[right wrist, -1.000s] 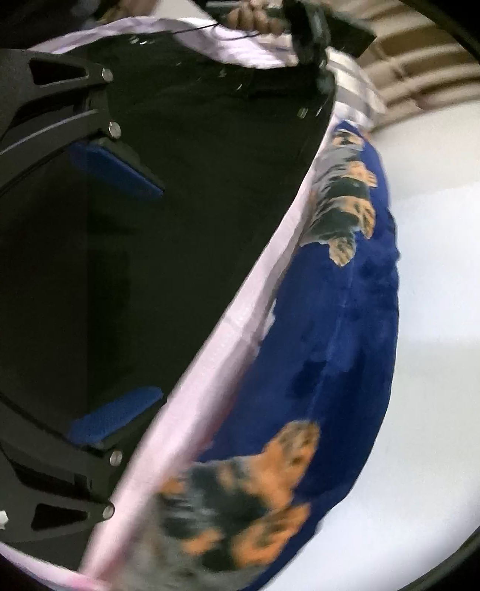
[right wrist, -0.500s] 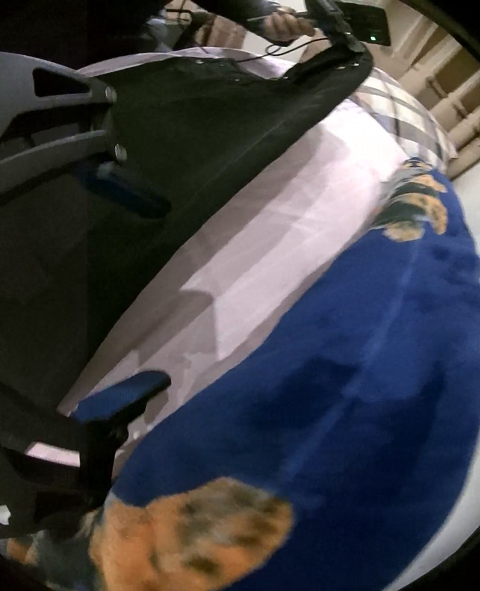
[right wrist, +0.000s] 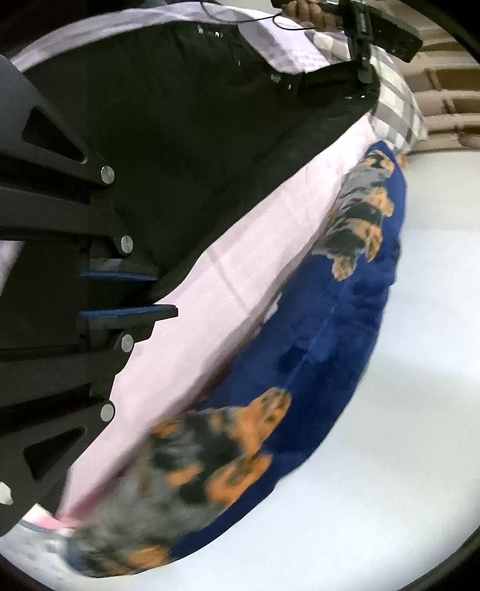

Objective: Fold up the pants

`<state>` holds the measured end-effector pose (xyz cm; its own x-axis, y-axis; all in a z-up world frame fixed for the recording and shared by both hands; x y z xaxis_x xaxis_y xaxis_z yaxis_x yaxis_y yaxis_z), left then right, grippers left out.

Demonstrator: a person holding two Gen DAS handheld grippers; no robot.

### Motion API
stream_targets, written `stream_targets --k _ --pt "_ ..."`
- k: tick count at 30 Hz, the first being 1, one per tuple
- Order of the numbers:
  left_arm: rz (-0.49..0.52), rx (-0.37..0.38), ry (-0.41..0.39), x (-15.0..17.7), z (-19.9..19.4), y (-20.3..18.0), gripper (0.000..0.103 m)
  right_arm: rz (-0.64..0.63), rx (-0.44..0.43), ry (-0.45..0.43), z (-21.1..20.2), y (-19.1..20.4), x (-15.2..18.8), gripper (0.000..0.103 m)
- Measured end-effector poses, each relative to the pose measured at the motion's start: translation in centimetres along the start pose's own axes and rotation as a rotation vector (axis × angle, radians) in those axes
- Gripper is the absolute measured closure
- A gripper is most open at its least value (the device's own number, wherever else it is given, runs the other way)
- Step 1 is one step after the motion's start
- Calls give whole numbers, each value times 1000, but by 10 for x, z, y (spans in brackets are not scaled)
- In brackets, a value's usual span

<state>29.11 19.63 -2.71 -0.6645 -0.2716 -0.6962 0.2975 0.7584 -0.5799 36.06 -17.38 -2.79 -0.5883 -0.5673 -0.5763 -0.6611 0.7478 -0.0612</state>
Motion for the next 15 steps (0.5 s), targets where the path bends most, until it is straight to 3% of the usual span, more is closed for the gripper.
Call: stream_targets --k 7,15 --pt "74 10 118 71 -50 -35 94 120 40 17 -59 54 81 94" --pt "142 -94 339 177 -56 -33 92 249 38 100 -50 85 150 93"
Point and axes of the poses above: each gripper's, at about its wrist camera, not at the fingertips, and z roughly the way its jaws point, y to its left, x to its underside, the point moved 4 cm from there along z, roughly the way its jaws point, and after that the axes turned 9 degrees about -y, right-handed, at the moved point
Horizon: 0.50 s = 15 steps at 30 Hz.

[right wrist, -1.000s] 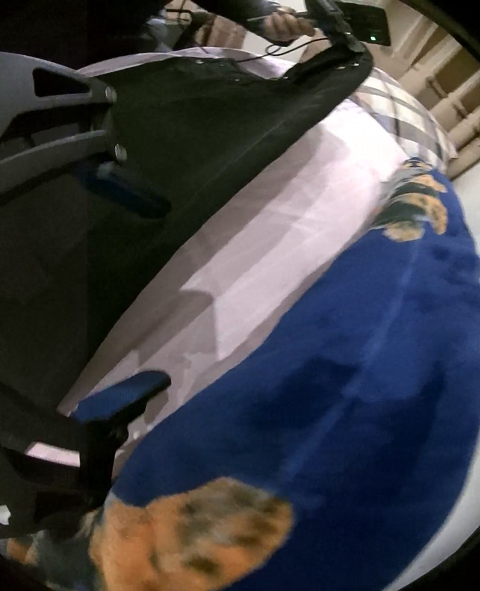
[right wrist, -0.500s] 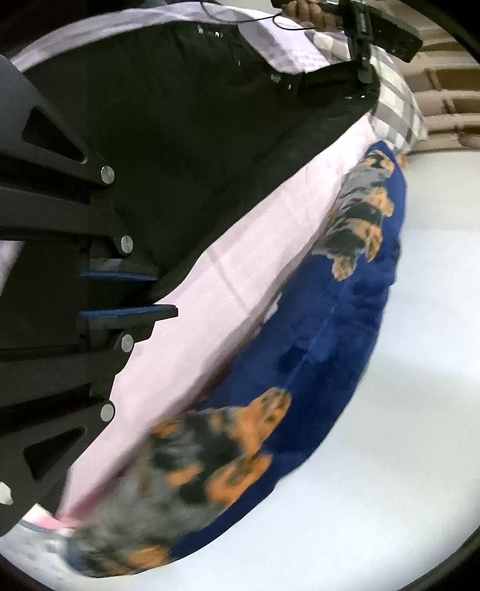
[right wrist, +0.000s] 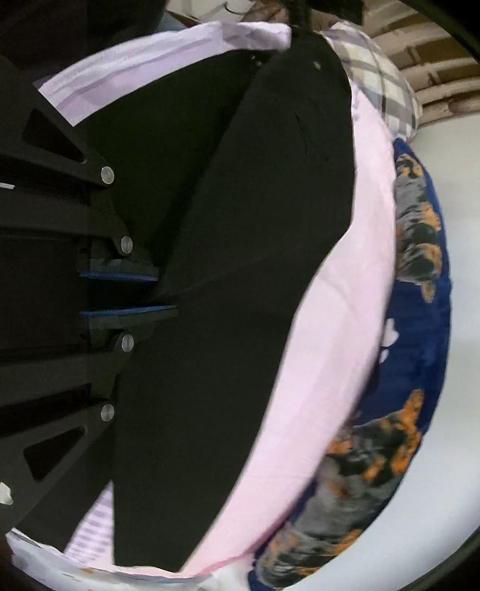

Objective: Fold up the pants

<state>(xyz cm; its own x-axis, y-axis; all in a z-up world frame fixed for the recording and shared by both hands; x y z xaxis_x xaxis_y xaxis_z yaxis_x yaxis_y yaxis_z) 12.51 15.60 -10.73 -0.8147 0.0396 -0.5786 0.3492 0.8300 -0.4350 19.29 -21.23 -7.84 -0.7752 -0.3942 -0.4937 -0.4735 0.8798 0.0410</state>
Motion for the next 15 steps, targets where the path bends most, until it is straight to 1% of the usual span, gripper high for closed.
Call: stream_targets --k 1,3,4,6,7,9,11,12,13,15 --pt "12 -16 31 10 6 -1 91 9 5 7 2 1 4 93" --pt "45 -42 57 22 12 -6 90 15 20 12 5 2 10 93" --pt "56 -53 53 25 13 -8 90 10 32 12 5 4 12 92" --pt "61 -82 46 25 11 -12 87 15 51 7 4 5 13 86" --pt "58 -91 49 22 12 -13 86 19 63 4 3 7 13 81" --pt "58 -124 59 21 12 -14 83 23 83 -8 -4 13 14 57" --pt "47 -155 71 21 11 -14 77 28 86 -32 -14 19 18 50" --pt "37 -171 72 21 7 -15 64 36 80 -54 -23 23 20 49" --pt "26 -185 70 24 2 -14 47 50 74 -67 -30 25 23 49" --pt "-8 -201 30 28 -16 -11 37 86 61 -85 -40 27 26 49"
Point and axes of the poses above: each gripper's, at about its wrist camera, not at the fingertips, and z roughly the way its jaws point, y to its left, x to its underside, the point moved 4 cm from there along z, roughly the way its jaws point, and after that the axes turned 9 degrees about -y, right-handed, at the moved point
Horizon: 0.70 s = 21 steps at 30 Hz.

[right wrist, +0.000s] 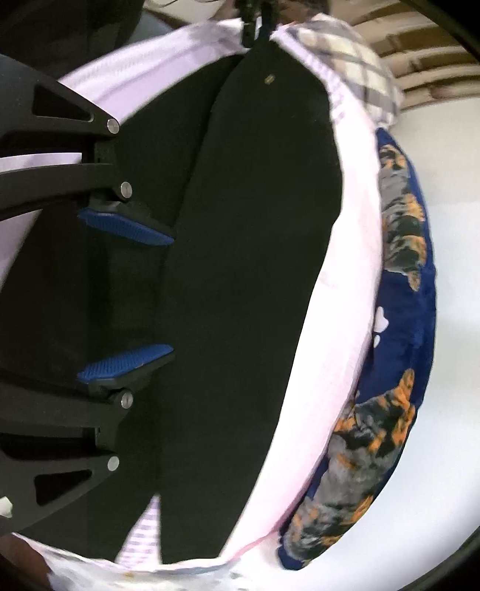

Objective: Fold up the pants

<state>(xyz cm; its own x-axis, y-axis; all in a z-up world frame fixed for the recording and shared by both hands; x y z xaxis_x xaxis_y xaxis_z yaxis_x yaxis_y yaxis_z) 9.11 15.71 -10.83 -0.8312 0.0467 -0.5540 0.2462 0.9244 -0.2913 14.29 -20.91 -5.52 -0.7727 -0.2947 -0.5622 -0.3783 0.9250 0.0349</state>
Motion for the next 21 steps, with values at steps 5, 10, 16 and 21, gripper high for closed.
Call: stream_targets --k 5,10,16,21 --pt "-257 89 -57 16 -26 14 36 176 -77 -41 -20 1 12 47" --pt "-515 273 -66 24 -16 7 36 357 -161 -65 -22 5 22 47" --pt "-725 324 -65 19 18 8 36 439 -198 -78 -20 13 27 47" --pt "-830 255 -110 13 30 26 43 566 -250 -80 -14 7 34 46"
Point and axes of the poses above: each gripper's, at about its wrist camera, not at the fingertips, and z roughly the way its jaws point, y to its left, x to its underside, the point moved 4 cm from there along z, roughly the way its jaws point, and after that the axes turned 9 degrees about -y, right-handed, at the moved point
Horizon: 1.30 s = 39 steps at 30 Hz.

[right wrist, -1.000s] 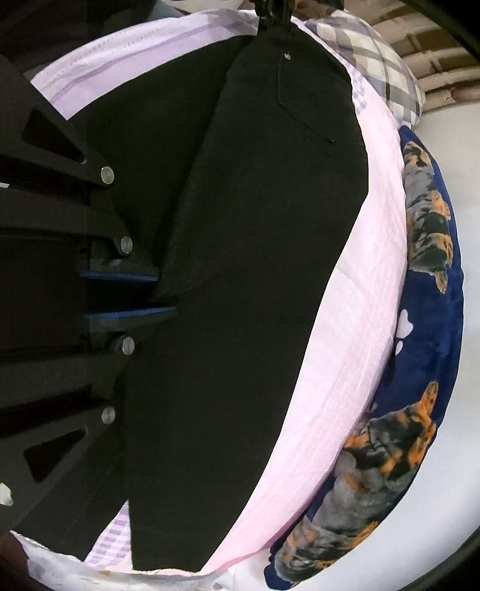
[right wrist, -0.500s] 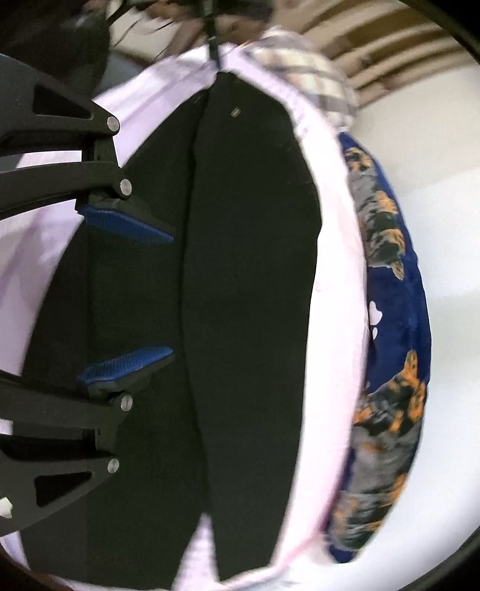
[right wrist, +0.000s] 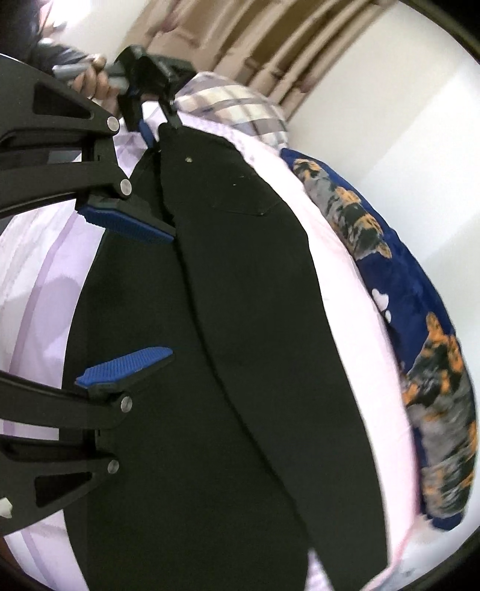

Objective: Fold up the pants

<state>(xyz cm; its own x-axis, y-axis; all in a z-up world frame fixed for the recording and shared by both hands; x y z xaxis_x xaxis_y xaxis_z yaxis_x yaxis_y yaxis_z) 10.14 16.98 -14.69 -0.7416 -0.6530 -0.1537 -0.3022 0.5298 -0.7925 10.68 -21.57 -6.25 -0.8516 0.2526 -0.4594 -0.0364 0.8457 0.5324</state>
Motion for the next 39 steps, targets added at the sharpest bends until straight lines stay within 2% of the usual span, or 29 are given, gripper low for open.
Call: stream_targets --k 1,2,3,4,6,11,14,18,23,26,28,31,33,34,37,39 --pt "-21 1 -19 -3 0 1 54 23 -5 -1 2 -2 1 46" --pt "-30 -6 -29 -5 1 2 60 42 -9 1 5 -4 1 46" --pt "-33 -10 -39 -8 1 3 74 61 -13 2 8 -5 2 46" --pt "-35 -14 -46 -10 1 3 80 85 -18 2 12 -7 3 46" --pt "-34 -13 -58 -13 -1 -2 83 128 -28 2 18 -12 3 46" --pt "28 -5 -94 -23 -13 -26 84 279 -61 -13 37 -27 0 46" --pt "46 -1 -98 -31 -21 -33 84 321 -67 -48 42 -35 -10 46" --pt "67 -31 -84 -36 -21 -32 84 356 -33 -108 42 -57 -34 46" --pt "69 -89 -60 -34 -17 -20 84 404 62 -193 33 -104 -72 46" --pt "75 -118 -51 -33 -14 -16 84 425 102 -237 23 -129 -91 50" --pt "83 -142 -43 -33 -12 -14 84 419 157 -255 15 -146 -99 54" --pt "96 -164 -30 -35 -9 -12 84 433 239 -280 6 -169 -110 66" --pt "112 -177 -21 -35 -8 -11 84 456 275 -302 0 -183 -113 88" --pt "124 -185 -16 -36 -7 -11 84 460 286 -310 -4 -188 -114 91" --pt "171 -209 6 -36 -4 -11 84 451 282 -318 -15 -192 -113 96" --pt "224 -231 23 -38 -2 -13 84 397 305 -323 -25 -179 -113 97"
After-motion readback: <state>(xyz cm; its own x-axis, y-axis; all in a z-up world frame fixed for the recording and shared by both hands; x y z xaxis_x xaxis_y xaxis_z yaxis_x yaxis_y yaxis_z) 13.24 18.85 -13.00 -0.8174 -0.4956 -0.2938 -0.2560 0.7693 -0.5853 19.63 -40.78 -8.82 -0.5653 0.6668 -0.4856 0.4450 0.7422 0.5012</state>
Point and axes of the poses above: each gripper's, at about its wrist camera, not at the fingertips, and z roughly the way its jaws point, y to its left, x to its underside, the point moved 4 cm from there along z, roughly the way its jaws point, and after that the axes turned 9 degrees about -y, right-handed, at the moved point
